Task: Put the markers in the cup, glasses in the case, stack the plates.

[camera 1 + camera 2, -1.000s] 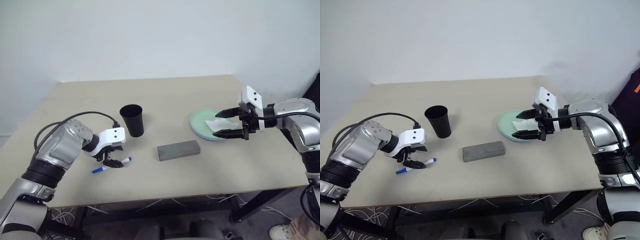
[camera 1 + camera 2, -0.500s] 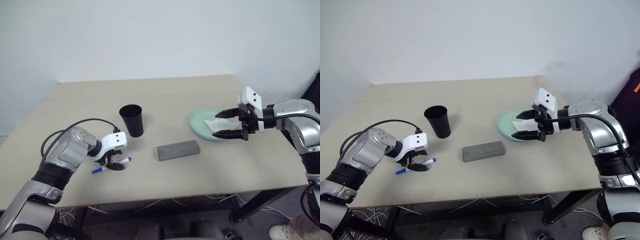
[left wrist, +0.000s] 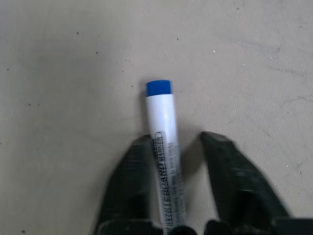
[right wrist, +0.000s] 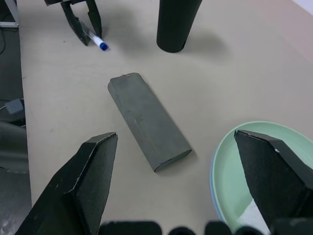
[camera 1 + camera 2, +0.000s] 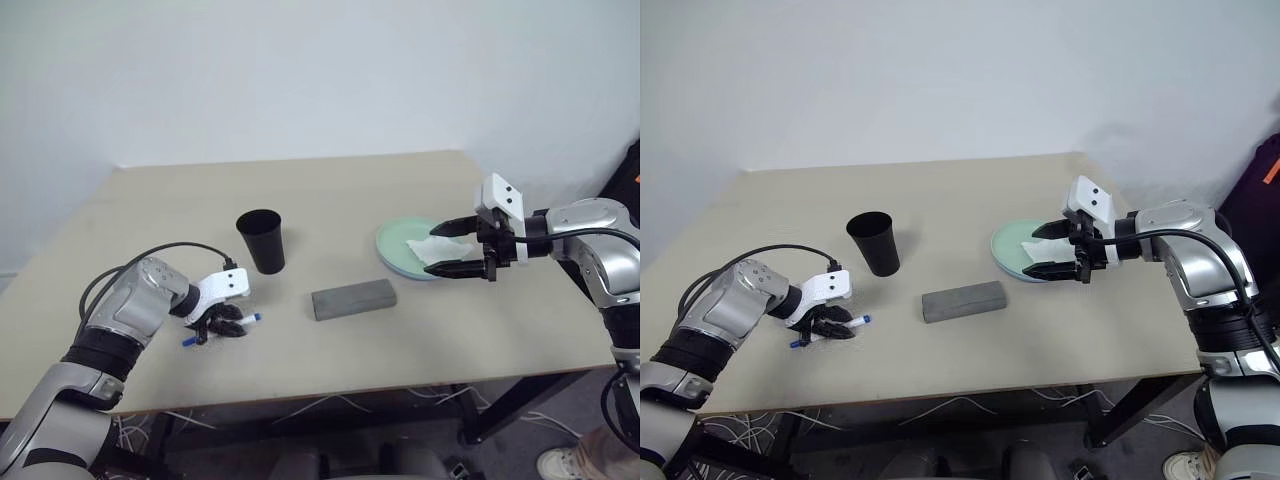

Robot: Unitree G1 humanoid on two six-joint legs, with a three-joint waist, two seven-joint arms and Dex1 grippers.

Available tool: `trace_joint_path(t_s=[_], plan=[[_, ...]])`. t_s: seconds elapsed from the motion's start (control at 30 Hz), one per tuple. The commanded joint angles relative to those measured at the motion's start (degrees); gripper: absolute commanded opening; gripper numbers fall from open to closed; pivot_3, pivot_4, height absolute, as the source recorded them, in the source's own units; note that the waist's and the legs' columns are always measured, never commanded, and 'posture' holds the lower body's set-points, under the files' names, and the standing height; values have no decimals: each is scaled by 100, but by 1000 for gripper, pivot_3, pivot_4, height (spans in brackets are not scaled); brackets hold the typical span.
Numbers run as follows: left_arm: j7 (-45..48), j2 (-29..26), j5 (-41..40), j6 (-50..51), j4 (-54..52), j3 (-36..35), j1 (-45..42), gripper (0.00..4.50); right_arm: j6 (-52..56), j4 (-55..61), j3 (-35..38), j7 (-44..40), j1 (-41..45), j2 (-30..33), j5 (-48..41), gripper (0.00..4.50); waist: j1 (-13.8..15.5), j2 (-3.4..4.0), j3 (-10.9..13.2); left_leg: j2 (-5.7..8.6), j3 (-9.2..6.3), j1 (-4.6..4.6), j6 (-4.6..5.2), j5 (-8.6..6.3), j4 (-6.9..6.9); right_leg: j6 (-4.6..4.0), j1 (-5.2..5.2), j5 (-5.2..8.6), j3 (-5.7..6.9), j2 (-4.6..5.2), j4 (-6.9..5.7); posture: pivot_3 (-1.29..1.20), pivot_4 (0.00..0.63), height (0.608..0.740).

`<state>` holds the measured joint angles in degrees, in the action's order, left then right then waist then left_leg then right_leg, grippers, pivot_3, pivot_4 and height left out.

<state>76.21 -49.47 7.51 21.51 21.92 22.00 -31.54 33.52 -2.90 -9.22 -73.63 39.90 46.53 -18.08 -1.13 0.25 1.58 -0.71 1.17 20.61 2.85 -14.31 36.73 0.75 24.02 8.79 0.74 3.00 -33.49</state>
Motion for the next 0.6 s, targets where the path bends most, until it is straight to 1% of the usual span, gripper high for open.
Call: trace_joint_path(t_s=[0.03, 0.23, 0.43, 0.6], plan=[[-13, -31, 159, -57, 67, 7, -183, 514, -30, 149, 191, 7, 73, 45, -86, 4147, 0, 0, 0, 0, -2, 0, 0, 0, -1, 0, 3, 0, 1, 0, 0, 0, 0, 731], [-93, 42, 198, -122, 253, -80, -380, 514, -44, 112, 175, -12, 108, 38, -76, 4147, 0, -1, 1, 1, -1, 5, 11, 7, 6, 0, 16, 0, 3, -1, 1, 0, 0, 731], [307, 38, -280, -153, 41, -370, -510, 514, -53, 90, 147, -29, 149, 23, -59, 4147, 3, -3, 0, 4, 5, 12, 15, 9, 14, 0, 17, -1, -7, 0, 0, 0, 0, 731], [837, 227, -1501, 622, -746, -1076, -742, 514, -74, 59, 136, -51, 178, 16, -47, 4147, 14, -3, -1, 13, 0, 36, 0, -2, 9, 1, 27, -1, -11, 2, 9, 0, 0, 731]])
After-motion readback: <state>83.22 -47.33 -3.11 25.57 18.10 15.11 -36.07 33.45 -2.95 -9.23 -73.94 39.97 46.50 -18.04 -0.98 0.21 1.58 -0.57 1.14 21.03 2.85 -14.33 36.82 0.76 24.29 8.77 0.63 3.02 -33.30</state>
